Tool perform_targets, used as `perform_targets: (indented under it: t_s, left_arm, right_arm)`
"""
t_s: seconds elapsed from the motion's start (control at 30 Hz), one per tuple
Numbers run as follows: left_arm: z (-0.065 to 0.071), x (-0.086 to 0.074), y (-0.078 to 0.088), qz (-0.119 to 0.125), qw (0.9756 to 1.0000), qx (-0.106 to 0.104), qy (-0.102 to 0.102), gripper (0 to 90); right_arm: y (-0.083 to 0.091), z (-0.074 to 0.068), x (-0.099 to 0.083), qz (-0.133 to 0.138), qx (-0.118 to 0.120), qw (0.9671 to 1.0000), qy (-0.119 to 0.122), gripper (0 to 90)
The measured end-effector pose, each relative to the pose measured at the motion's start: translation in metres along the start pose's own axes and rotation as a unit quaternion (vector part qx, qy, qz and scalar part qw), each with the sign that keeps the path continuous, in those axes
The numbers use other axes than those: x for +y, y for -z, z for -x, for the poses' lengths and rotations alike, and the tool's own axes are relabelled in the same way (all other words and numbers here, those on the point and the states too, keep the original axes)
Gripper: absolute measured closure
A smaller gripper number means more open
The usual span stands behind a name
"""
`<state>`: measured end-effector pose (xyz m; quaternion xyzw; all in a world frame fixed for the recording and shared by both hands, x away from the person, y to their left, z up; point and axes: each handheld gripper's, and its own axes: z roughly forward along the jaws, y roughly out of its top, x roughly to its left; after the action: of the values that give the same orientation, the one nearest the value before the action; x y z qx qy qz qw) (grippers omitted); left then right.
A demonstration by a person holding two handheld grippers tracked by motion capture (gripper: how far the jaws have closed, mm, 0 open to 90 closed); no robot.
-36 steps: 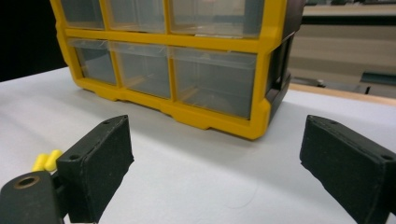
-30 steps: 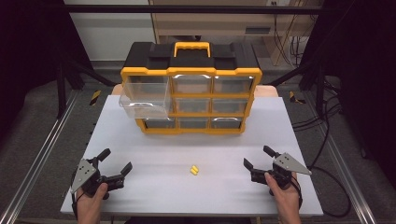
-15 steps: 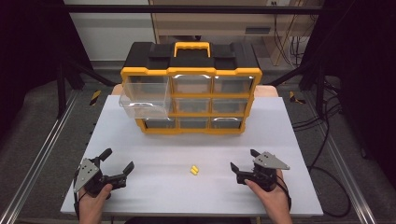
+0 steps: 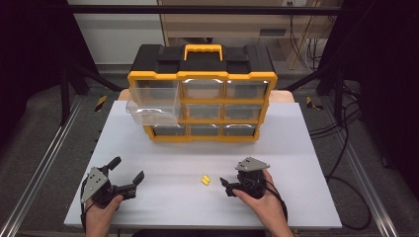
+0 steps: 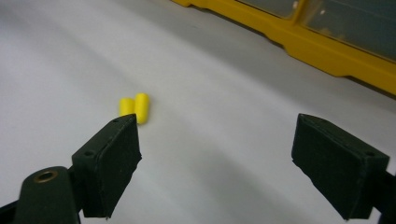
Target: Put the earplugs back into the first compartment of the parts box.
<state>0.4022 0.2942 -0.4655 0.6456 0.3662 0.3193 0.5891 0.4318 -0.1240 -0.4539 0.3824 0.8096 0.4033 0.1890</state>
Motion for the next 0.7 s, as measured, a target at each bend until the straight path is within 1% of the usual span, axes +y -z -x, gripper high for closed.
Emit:
perform_targets:
  t_s: [0.03,0.07,0.1,0.13,0.23,0.3,0.33,0.37,0.4,0.43,0.5,0.57,0.6,0.63,0.7]
  left_arm:
    - [0.000,0.000,0.000,0.000,1.0000,0.000,-0.002,1.1]
    - [0.000,0.000,0.000,0.000,1.0000,0.000,-0.002,1.1]
    - [0.000,0.000,0.001,0.000,1.0000,-0.001,-0.003,1.1]
    - [0.001,0.001,0.002,0.001,1.0000,-0.001,-0.006,1.2]
    - [0.000,0.001,0.001,0.000,1.0000,0.000,-0.007,1.2]
    - [-0.001,0.001,0.001,-0.001,1.0000,0.002,-0.004,1.2]
    - [0.000,0.000,0.000,-0.002,1.0000,0.001,-0.003,1.2]
    - [0.000,0.000,0.000,-0.002,1.0000,0.001,-0.003,1.2]
    - [0.001,0.001,-0.001,-0.003,1.0000,0.001,-0.005,1.2]
    - [0.001,0.001,-0.001,-0.003,1.0000,0.001,-0.005,1.3]
    - [0.002,0.002,-0.001,-0.001,1.0000,0.001,-0.008,1.3]
    - [0.002,0.001,-0.001,-0.003,1.0000,0.000,-0.010,1.4]
    - [0.001,0.001,-0.001,-0.004,1.0000,0.000,-0.008,1.5]
    - [0.001,0.001,-0.001,-0.003,1.0000,0.000,-0.007,1.5]
    - [0.000,0.001,-0.001,-0.003,1.0000,0.000,-0.005,1.5]
  right_arm:
    - [-0.002,-0.002,0.002,-0.001,0.001,1.0000,0.002,16.2]
    - [-0.004,-0.005,0.004,-0.004,0.008,0.9999,0.006,16.2]
    - [-0.004,-0.005,0.004,-0.004,0.008,0.9999,0.006,16.2]
    - [-0.010,-0.012,0.009,-0.011,0.020,0.9997,0.012,16.7]
    - [-0.018,-0.019,0.016,-0.022,0.027,0.9991,0.024,21.4]
    - [-0.022,-0.023,0.020,-0.030,0.034,0.9986,0.026,27.5]
    - [-0.024,-0.025,0.022,-0.031,0.043,0.9983,0.024,30.6]
    - [-0.024,-0.025,0.022,-0.031,0.043,0.9983,0.024,30.6]
    - [-0.027,-0.030,0.025,-0.033,0.058,0.9975,0.021,38.3]
    - [-0.027,-0.030,0.025,-0.033,0.058,0.9975,0.021,38.3]
    - [-0.030,-0.033,0.026,-0.039,0.063,0.9970,0.024,47.4]
    - [-0.033,-0.034,0.025,-0.041,0.069,0.9964,0.027,53.9]
    - [-0.037,-0.034,0.024,-0.046,0.070,0.9964,0.017,59.6]
    - [-0.037,-0.034,0.024,-0.046,0.070,0.9964,0.017,59.6]
    - [-0.037,-0.033,0.024,-0.043,0.072,0.9964,0.010,64.1]
